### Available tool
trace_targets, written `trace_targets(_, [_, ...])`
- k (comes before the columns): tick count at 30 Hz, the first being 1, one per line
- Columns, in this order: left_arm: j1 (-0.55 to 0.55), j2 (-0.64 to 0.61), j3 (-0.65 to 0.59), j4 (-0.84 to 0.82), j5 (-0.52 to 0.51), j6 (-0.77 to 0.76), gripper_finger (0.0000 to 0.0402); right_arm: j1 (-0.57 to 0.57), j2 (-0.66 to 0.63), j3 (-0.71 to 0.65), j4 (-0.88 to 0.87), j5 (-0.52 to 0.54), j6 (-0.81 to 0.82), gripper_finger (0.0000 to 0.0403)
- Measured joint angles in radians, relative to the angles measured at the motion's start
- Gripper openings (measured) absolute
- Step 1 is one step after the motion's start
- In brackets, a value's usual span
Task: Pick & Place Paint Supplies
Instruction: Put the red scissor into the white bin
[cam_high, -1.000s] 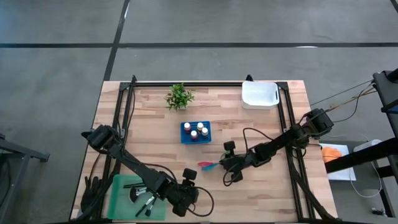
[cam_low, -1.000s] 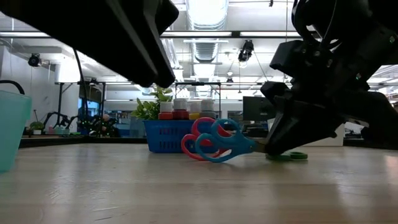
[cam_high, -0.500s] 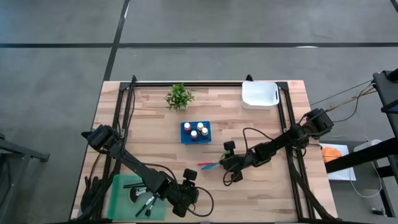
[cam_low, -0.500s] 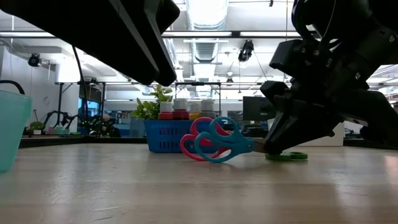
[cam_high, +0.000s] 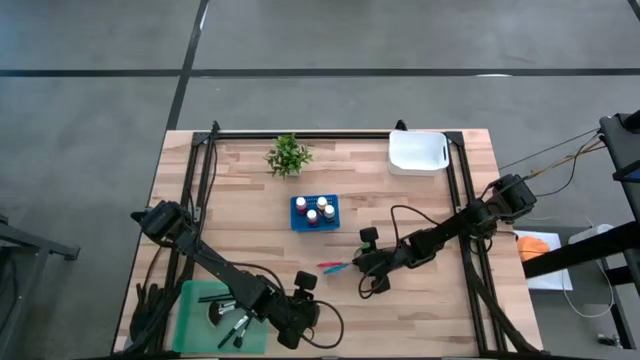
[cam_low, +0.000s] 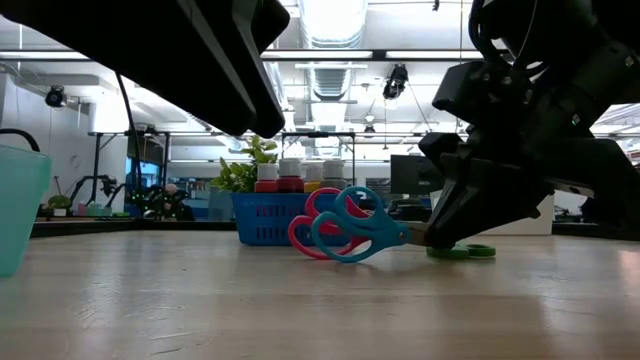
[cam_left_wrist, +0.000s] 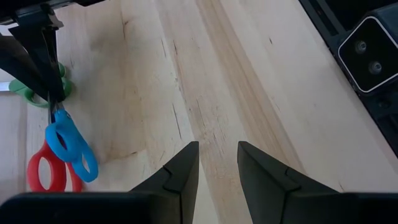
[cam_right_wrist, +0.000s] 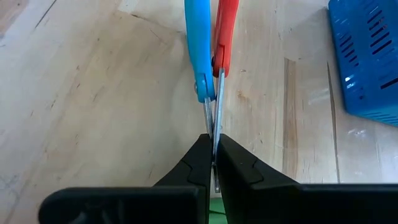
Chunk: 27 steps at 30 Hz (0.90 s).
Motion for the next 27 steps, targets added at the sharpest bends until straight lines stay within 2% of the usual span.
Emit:
trace_targets(16, [0.000, -0.001, 0.000, 0.000, 0.002, 0.000, 0.0118, 0.000, 0.000, 0.000, 0.003, -0.004, 0.031, 0.0015])
trace_targets(18, [0.000, -0.001, 0.000, 0.000, 0.002, 0.000, 0.0118, -0.001, 0.000, 0.000, 0.003, -0.005, 0.041, 0.0026])
trace_targets(24, [0.000, -0.001, 0.000, 0.000, 0.002, 0.000, 0.0118, -0.002, 0.000, 0.000, 0.002, -0.004, 0.040, 0.0091])
trace_targets(27, [0.000, -0.001, 0.000, 0.000, 0.000, 0.000, 0.0118, -0.002, 0.000, 0.000, 0.002, -0.004, 0.039, 0.0107])
